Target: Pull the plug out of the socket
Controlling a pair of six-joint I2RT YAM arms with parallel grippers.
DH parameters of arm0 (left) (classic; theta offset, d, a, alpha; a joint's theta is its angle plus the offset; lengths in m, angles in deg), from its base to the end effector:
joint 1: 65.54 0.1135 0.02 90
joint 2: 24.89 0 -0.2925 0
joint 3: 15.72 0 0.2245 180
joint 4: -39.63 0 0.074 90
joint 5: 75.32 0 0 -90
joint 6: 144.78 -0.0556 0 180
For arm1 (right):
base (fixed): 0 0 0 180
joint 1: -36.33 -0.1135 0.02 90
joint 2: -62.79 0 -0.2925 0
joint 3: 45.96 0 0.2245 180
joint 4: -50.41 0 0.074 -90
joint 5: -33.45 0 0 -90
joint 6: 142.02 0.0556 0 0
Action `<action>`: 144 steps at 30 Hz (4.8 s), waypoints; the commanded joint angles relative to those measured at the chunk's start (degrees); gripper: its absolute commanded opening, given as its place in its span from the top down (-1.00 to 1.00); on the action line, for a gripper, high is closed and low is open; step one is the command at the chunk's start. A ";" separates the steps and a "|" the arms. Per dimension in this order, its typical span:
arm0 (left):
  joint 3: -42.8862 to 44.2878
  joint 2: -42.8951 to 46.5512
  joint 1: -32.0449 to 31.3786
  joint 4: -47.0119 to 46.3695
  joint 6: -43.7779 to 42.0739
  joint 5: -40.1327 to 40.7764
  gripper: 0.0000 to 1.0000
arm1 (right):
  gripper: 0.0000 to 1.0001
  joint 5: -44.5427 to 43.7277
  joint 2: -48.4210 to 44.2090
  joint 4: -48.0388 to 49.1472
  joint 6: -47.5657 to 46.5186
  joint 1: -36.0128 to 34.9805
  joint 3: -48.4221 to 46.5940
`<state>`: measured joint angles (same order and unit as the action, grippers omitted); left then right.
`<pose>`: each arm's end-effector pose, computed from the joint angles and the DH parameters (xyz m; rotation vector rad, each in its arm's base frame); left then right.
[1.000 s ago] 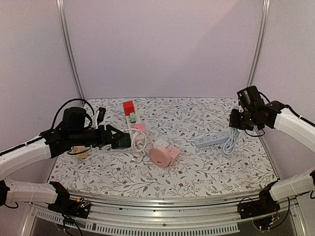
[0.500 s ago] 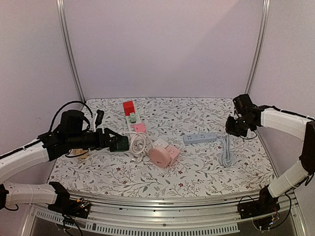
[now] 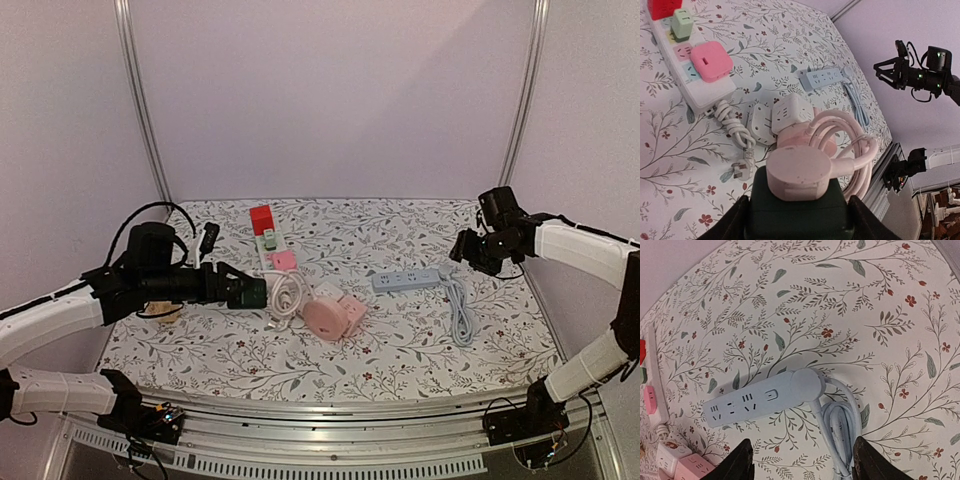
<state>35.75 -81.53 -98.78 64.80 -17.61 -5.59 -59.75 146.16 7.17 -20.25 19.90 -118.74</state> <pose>0.1497 -0.1211 0.2738 0.1536 2.2599 -1.0740 0.2726 0.0772 0.2582 0.3605 2.5041 0.2728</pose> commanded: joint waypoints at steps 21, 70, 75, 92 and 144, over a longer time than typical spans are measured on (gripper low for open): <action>13.08 -11.49 -18.43 -1.06 -12.87 0.65 0.79 | -0.53 28.46 -7.60 0.02 -3.93 -31.33 -9.99; 13.16 -9.03 -21.45 0.55 -0.99 16.08 -0.99 | 1.00 18.65 6.57 8.94 2.96 -42.36 -14.19; 10.28 -7.37 -18.63 -0.21 13.44 15.97 -0.99 | 1.00 5.62 2.74 12.98 -0.17 -43.41 -11.58; 7.14 -5.72 -16.93 -8.70 30.79 9.83 -0.99 | 1.00 -6.29 -0.72 24.66 -10.59 -47.21 -9.43; 6.97 -13.03 -15.72 -17.66 32.75 1.52 -0.28 | 1.00 1.12 -4.58 29.32 -14.37 -49.17 -7.63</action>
<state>43.51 -93.55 -115.17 48.04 15.59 -3.97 -58.20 144.57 30.09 -33.91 -28.29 -125.56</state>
